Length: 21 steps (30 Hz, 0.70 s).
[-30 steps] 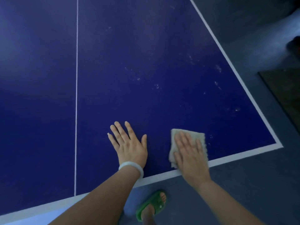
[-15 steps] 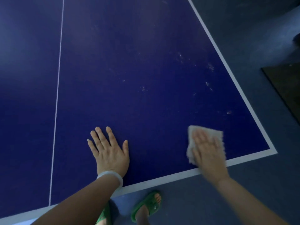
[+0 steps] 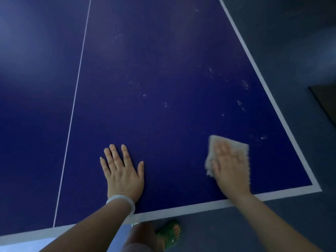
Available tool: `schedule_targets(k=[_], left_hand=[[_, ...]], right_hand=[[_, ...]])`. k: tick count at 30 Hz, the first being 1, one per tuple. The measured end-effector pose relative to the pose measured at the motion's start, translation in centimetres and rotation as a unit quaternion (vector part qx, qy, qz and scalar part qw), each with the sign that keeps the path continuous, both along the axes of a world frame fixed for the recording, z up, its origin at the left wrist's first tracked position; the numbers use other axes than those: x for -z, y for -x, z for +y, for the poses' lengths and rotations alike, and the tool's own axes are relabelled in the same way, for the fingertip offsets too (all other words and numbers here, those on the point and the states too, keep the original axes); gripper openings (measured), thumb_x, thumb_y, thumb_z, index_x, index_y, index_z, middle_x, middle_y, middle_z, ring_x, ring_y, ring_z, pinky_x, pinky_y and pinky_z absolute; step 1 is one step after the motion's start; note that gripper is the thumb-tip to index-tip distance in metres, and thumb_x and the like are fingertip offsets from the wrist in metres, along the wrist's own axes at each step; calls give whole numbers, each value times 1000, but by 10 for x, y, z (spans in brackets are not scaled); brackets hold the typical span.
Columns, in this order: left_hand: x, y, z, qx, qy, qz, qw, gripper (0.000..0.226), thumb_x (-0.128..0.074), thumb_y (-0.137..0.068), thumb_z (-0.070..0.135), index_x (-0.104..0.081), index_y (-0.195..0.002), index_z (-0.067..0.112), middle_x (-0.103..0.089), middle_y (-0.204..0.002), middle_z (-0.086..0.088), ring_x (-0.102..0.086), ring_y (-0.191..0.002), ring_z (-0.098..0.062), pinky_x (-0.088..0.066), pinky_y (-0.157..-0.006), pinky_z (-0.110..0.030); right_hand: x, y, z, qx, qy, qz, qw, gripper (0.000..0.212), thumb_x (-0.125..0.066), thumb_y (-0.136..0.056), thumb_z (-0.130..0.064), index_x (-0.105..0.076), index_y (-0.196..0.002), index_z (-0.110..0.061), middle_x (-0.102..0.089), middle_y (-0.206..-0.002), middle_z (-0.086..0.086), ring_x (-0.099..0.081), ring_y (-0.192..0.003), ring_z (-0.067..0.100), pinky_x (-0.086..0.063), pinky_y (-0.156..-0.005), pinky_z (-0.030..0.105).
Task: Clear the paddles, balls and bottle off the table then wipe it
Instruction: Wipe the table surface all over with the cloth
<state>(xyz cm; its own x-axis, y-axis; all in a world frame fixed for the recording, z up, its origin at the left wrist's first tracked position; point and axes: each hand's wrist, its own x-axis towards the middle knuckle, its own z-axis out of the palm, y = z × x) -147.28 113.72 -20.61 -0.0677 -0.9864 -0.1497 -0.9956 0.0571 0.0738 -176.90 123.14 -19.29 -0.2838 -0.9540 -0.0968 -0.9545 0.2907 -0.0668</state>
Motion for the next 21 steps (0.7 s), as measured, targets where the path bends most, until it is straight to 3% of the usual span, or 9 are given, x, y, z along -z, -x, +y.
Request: schedule_targets(k=[2, 3, 6, 8, 10, 12, 16, 18, 21], left_hand=[[0, 0, -1, -3, -3, -4, 1000, 82, 0, -93, 60, -1, -155, 8, 5, -161, -22, 11, -149, -36, 3, -120, -54], [0, 1, -1, -3, -7, -5, 1000, 82, 0, -93, 60, -2, -155, 7, 5, -161, -23, 11, -149, -36, 3, -120, -54], [-2, 2, -1, 0, -14, -10, 1000, 81, -4, -94, 59, -8, -155, 6, 0, -161, -24, 6, -149, -38, 0, -120, -55], [-3, 1, -1, 3, -18, -17, 1000, 80, -7, -94, 58, -12, -154, 5, -3, -160, -25, 2, -149, -39, -3, -120, -56], [-3, 1, -2, 5, -22, -13, 1000, 80, -10, -95, 57, -14, -154, 4, -5, -160, -26, 0, -149, -40, -4, -120, -57], [-4, 1, -3, 5, -23, -2, 1000, 80, -12, -94, 57, -15, -154, 4, -5, -160, -26, 1, -149, -39, -5, -120, -57], [-5, -1, -2, 16, -6, 29, 999, 81, -12, -94, 59, -21, -153, 3, -10, -159, -27, -2, -149, -38, -6, -120, -57], [-6, -2, 0, 11, -3, 46, 999, 83, -14, -93, 61, -22, -152, 4, -10, -160, -25, -2, -150, -37, -4, -121, -55], [-15, 5, -7, -12, -26, 79, 996, 76, -35, -95, 52, -25, -152, 4, -7, -161, -23, 3, -150, -37, -2, -121, -56]], right_hand=[[1, 3, -15, 181, -11, -7, 983, 57, -9, -102, -41, 2, -154, -21, -4, -164, 2, -1, -152, 19, -8, -122, 51], [-1, -9, -27, 217, -12, -8, 976, 58, -12, -102, -40, 2, -154, -19, -6, -164, 4, -4, -151, 21, -11, -121, 53], [0, -67, -57, 65, 14, -33, 997, 59, -22, -103, -39, -12, -156, -16, -15, -162, 6, -17, -149, 24, -18, -120, 52], [2, -92, -68, -118, -9, -39, 992, 59, -21, -102, -41, -9, -156, -19, -6, -164, 1, -2, -152, 18, -7, -121, 49], [1, -82, -80, -208, -22, -31, 977, 59, -22, -102, -41, -8, -156, -21, -3, -164, -3, 6, -151, 12, -3, -121, 47], [1, -52, -87, -185, -37, -28, 982, 59, -16, -102, -44, -4, -155, -24, 1, -164, -5, 11, -150, 9, 0, -121, 45], [1, -1, -86, -22, -50, -12, 998, 61, -1, -98, -47, 12, -154, -27, 16, -162, -8, 21, -147, 7, 7, -122, 43], [1, 4, -85, -21, -58, -22, 998, 61, 0, -97, -47, 16, -152, -28, 20, -161, -10, 22, -147, 6, 9, -122, 41], [0, 5, -86, -27, -60, -23, 998, 61, 1, -96, -47, 19, -151, -28, 25, -159, -11, 25, -146, 7, 11, -121, 41]])
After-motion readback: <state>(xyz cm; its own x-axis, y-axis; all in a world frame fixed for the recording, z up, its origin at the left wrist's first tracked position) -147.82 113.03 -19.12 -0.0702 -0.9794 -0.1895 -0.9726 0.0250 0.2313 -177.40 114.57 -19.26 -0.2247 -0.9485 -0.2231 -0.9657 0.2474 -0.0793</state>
